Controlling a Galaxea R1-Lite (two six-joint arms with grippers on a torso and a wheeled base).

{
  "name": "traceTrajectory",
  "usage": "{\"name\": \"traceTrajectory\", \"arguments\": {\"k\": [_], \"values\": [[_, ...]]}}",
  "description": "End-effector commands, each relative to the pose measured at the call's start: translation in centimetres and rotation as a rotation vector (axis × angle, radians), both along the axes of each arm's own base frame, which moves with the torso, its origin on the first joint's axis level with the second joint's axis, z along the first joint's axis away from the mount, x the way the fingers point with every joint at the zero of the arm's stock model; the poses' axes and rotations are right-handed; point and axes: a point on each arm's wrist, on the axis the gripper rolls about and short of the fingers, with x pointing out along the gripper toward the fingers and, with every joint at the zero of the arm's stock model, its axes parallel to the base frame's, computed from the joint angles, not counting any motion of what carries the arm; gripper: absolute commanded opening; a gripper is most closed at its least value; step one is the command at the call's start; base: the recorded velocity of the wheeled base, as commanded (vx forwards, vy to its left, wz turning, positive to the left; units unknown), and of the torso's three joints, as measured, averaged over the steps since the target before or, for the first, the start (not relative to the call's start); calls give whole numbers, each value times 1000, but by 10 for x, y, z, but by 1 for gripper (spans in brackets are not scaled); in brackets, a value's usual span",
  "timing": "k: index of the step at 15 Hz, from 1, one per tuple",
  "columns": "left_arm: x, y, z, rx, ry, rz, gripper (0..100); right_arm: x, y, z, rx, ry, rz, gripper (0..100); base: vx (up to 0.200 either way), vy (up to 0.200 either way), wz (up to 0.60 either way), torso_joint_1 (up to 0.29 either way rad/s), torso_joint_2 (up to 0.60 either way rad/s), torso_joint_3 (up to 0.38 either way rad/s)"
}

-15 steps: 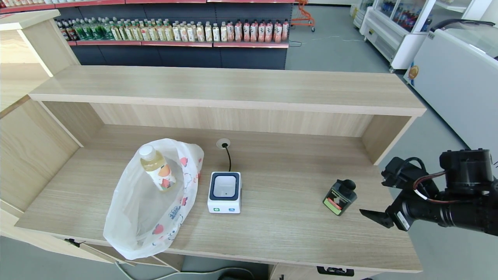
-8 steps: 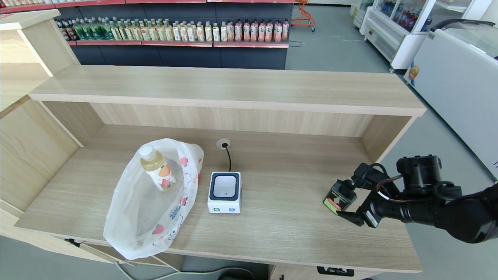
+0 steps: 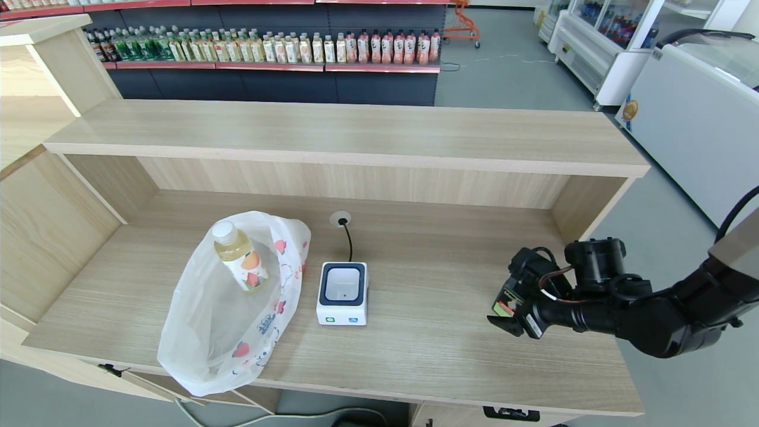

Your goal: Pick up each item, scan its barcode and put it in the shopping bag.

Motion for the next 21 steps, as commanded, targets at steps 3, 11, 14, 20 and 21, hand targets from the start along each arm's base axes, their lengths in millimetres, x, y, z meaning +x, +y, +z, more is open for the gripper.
{"name": "traceTrajectory", "arguments": {"k": [3,11,14,20,21], "values": [[0,0,0,0,0,1,100,10,3,-7,1,-2,-1,0,0,0,0,0,0,0],[0,0,0,0,0,1,100,-6,-1,18,17,-65,-6,0,0,0,0,0,0,0],[0,0,0,0,0,1,100,-80,-33,64,-16,-195,-39,0,0,0,0,0,0,0],[0,0,0,0,0,1,100,-123,-80,89,-526,-570,462,0,0,0,0,0,0,0],[0,0,0,0,0,1,100,-123,-78,90,-588,-660,569,0,0,0,0,0,0,0]]}}
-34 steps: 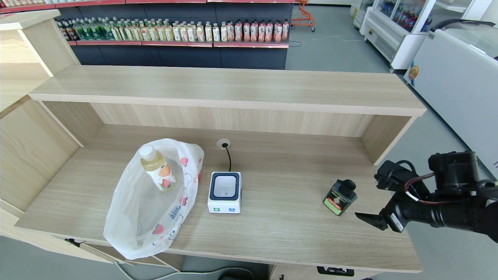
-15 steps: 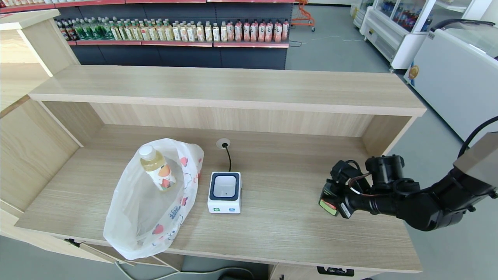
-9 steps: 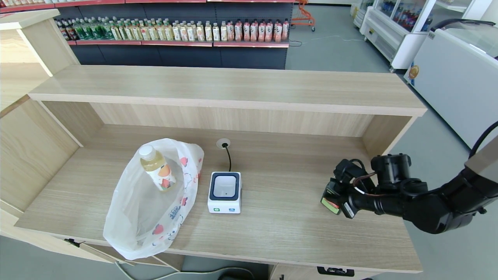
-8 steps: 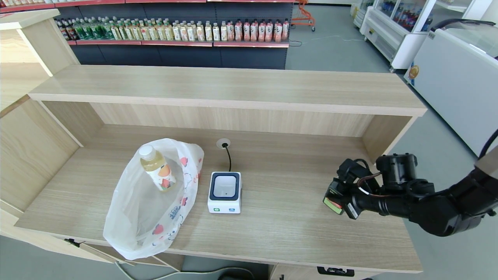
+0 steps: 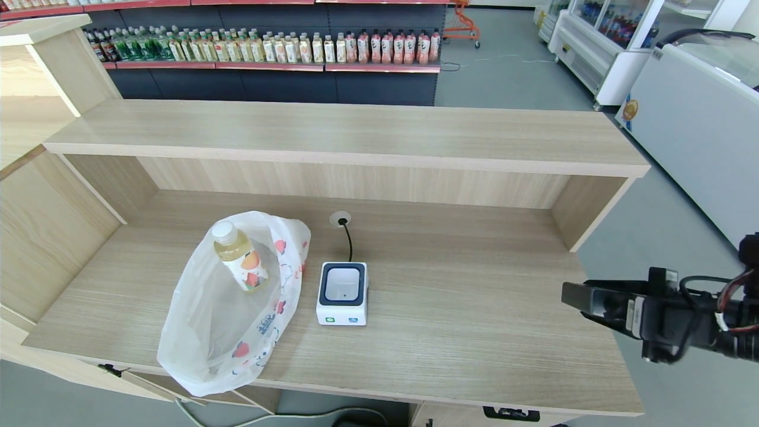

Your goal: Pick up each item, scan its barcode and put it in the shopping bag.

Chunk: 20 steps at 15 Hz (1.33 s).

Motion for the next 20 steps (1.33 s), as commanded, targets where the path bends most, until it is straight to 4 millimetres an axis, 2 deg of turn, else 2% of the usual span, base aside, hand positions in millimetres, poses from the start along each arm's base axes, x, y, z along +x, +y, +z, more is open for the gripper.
{"name": "traceTrajectory", "arguments": {"k": [1,3,5,8,11,12,15,20], "values": [[0,0,0,0,0,0,100,-11,3,10,-147,-248,313,0,0,0,0,0,0,0],[0,0,0,0,0,0,100,-10,15,4,-239,-443,580,0,0,0,0,0,0,0],[0,0,0,0,0,0,100,-11,22,0,-306,-622,744,0,0,0,0,0,0,0],[0,0,0,0,0,0,100,-12,31,-17,-316,-590,840,0,0,0,0,0,0,0],[0,0,0,0,0,0,100,-13,30,-14,-354,-639,854,0,0,0,0,0,0,0],[0,0,0,0,0,0,100,-15,37,-11,-360,-688,896,0,0,0,0,0,0,0],[0,0,0,0,0,0,100,-10,40,-17,-386,-723,925,0,0,0,0,0,0,0],[0,0,0,0,0,0,100,-7,70,-28,-308,-792,1108,0,0,0,0,0,0,0]]}}
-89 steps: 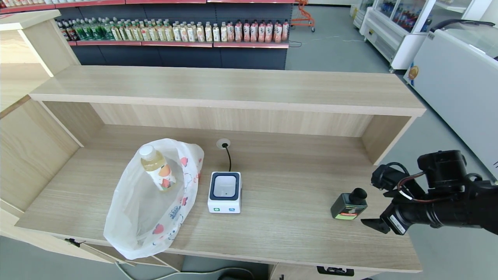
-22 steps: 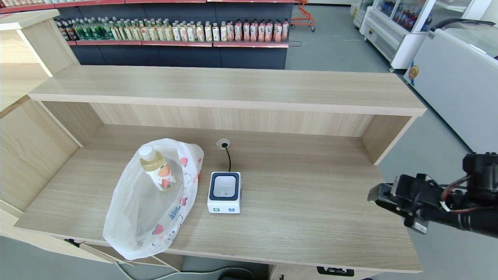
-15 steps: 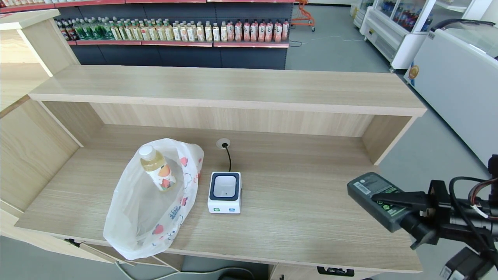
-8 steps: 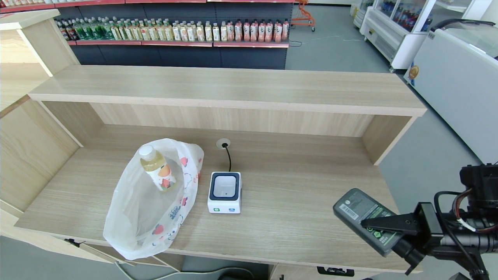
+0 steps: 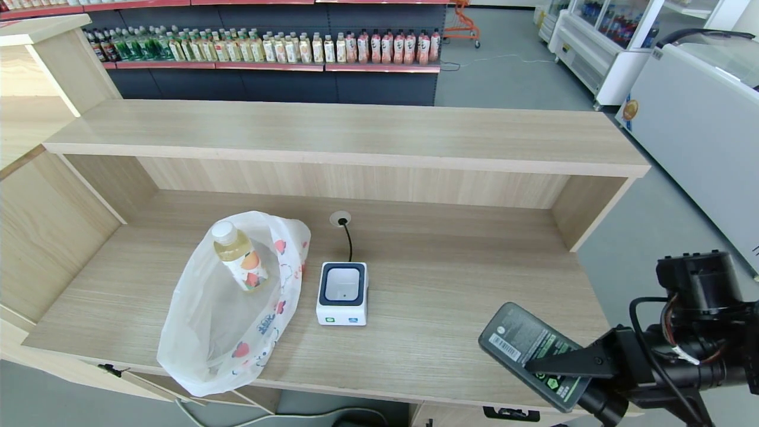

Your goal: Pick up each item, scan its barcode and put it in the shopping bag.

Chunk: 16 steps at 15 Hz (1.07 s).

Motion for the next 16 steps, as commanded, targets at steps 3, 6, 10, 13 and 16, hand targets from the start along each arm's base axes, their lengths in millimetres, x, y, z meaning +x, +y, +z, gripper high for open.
{"name": "traceTrajectory", "arguments": {"k": [3,6,10,13,16], "values": [[0,0,0,0,0,0,100,0,16,-10,16,-23,127,0,0,0,0,0,0,0],[0,0,0,0,0,0,100,0,16,-11,19,-53,141,0,0,0,0,0,0,0],[0,0,0,0,0,0,100,5,27,-11,24,-52,185,0,0,0,0,0,0,0],[0,0,0,0,0,0,100,5,35,-13,25,-45,217,0,0,0,0,0,0,0],[0,0,0,0,0,0,100,5,37,-12,26,-48,223,0,0,0,0,0,0,0]]}}
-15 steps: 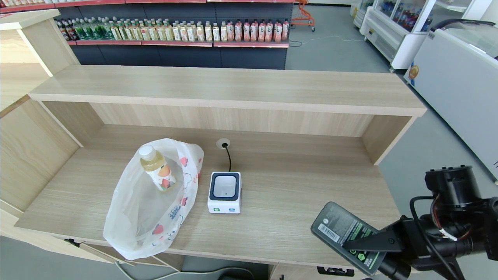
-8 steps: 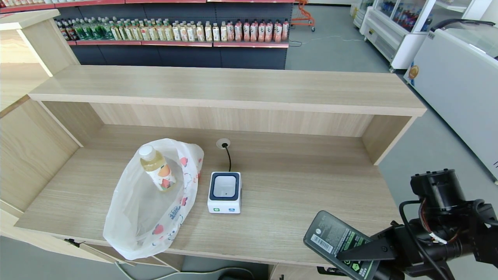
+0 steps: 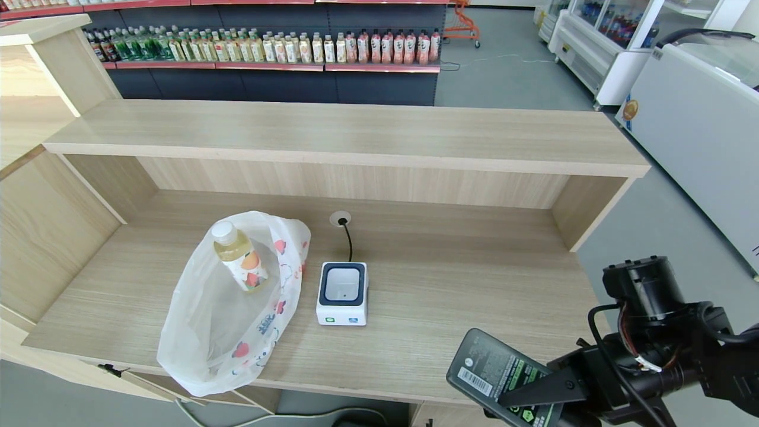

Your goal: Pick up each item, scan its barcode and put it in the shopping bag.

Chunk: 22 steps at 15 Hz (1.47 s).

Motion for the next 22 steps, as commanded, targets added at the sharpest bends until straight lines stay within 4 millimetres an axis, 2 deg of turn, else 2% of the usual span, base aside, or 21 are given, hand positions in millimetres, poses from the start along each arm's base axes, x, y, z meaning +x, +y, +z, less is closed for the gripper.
{"name": "traceTrajectory", "arguments": {"k": [1,6,21,22], "values": [[0,0,0,0,0,0,100,0,1,-1,7,-75,24,0,0,0,0,0,0,0],[0,0,0,0,0,0,100,4,8,-6,-1,-55,44,0,0,0,0,0,0,0],[0,0,0,0,0,0,100,3,7,-6,-1,-51,44,0,0,0,0,0,0,0],[0,0,0,0,0,0,100,2,7,-2,2,-48,39,0,0,0,0,0,0,0]]}}
